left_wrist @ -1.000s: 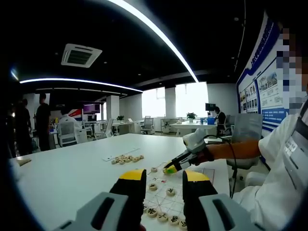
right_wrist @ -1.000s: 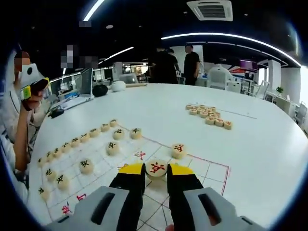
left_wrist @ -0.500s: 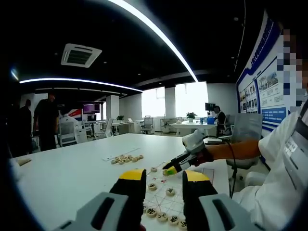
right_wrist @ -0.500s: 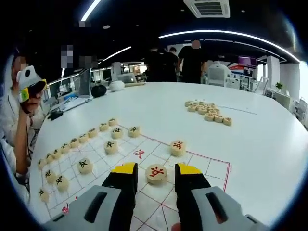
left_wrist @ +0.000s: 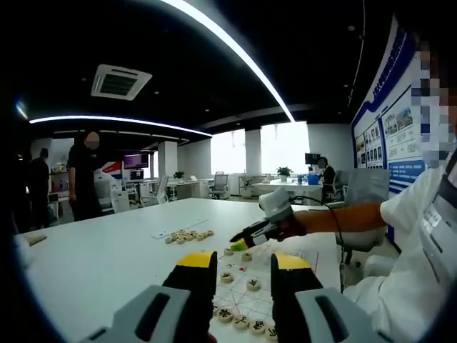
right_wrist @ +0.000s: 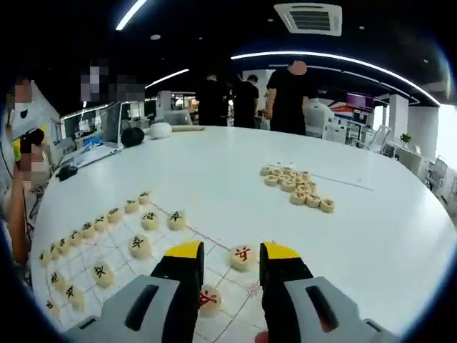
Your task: Pick up the chess pieces one by one and place each piece onto its starting position on the chessboard, setting the pieces on their correct points until all the chess pieces are arranged in the starting layout
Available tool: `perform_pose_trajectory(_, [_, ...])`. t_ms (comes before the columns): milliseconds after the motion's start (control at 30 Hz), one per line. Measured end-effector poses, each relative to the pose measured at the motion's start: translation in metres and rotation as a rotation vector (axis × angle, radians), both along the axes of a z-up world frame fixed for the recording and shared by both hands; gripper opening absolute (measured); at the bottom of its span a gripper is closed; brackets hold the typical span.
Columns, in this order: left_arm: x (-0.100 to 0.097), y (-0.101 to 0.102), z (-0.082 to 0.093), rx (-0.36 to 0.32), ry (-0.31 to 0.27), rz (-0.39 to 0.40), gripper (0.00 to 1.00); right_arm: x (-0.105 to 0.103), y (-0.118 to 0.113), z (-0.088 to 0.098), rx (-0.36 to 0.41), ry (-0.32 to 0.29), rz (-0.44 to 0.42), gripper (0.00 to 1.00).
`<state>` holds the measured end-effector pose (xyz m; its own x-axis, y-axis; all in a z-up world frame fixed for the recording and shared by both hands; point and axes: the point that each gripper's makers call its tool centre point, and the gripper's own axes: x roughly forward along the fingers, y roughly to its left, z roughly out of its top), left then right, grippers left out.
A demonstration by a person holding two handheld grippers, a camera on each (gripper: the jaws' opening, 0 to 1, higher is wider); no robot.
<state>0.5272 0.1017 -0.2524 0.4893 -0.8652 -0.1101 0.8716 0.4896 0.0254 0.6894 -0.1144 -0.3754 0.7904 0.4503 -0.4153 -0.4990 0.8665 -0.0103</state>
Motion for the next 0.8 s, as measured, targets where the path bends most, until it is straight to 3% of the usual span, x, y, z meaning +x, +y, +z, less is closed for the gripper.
perform_pose_trajectory(300, [-0.005, 0.002, 0.001, -0.008, -0.004, -0.020, 0.31, 0.052, 0.010, -0.001, 0.022, 0.011, -0.064, 0.33])
perform_pose_trajectory(467, [-0.013, 0.001, -0.002, 0.001, -0.005, -0.066, 0.31, 0.081, 0.011, -0.008, -0.017, 0.004, -0.102, 0.35])
perform_pose_trajectory(800, [-0.012, 0.001, -0.005, 0.007, -0.003, -0.074, 0.31, 0.124, -0.002, -0.030, -0.127, 0.007, -0.187, 0.38])
